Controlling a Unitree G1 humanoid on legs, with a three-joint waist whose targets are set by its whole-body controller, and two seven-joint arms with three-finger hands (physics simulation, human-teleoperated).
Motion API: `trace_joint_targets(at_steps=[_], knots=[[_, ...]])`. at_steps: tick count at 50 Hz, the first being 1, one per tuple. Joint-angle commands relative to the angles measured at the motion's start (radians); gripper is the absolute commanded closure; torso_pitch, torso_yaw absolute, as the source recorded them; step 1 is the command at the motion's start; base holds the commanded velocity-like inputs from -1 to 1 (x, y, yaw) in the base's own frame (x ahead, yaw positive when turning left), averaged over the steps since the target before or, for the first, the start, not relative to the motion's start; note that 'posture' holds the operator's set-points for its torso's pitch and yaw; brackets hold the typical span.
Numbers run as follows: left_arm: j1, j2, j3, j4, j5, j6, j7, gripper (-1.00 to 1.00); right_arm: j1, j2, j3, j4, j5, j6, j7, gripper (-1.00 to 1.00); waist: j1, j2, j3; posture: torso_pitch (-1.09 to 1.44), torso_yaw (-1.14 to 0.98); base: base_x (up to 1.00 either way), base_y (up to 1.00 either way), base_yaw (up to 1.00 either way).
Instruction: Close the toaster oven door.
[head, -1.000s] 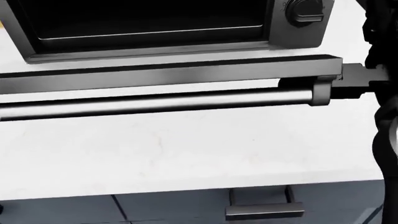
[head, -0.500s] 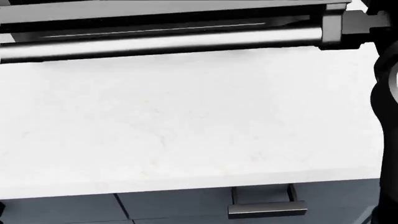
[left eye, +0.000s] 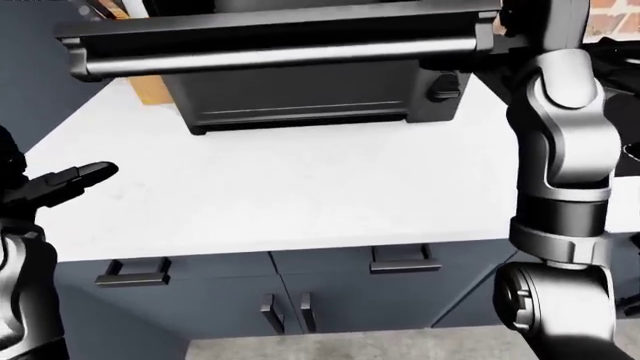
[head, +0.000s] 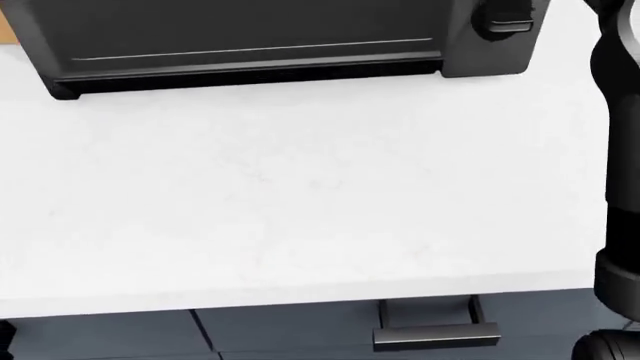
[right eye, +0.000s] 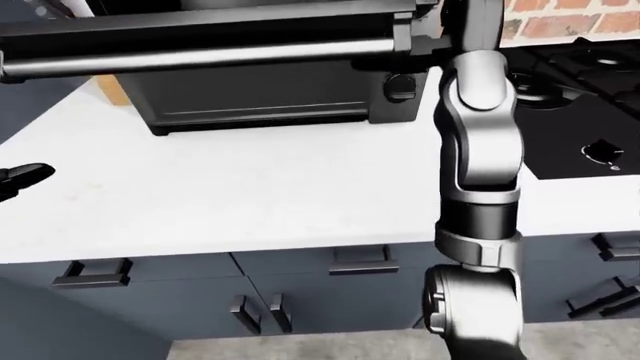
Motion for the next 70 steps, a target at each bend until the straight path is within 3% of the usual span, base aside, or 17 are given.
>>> trace_joint_targets(at_steps=[1, 20, 70], knots=[[-0.013, 0.011, 0.012, -0.058, 0.002, -0.013, -0.012, -1.00, -0.061, -0.006, 0.006, -0.018, 0.001, -0.063, -0.004, -1.00, 0.006, -0.002, -0.029, 0.00, 0.00, 0.00, 0.00, 0.00], [0.027, -0.119, -0.043, -0.289, 0.030, 0.105, -0.049, -1.00, -0.155, -0.004, 0.019, 0.194, -0.032, -0.175, -0.011, -1.00, 0.007, -0.010, -0.028, 0.00, 0.00, 0.00, 0.00, 0.00], [-0.024, -0.349, -0.314, -0.662, 0.163, 0.391, -0.119, -1.00, -0.220, -0.004, 0.026, 0.310, -0.039, -0.240, -0.022, -1.00, 0.012, -0.031, -0.032, 0.00, 0.00, 0.00, 0.00, 0.00]])
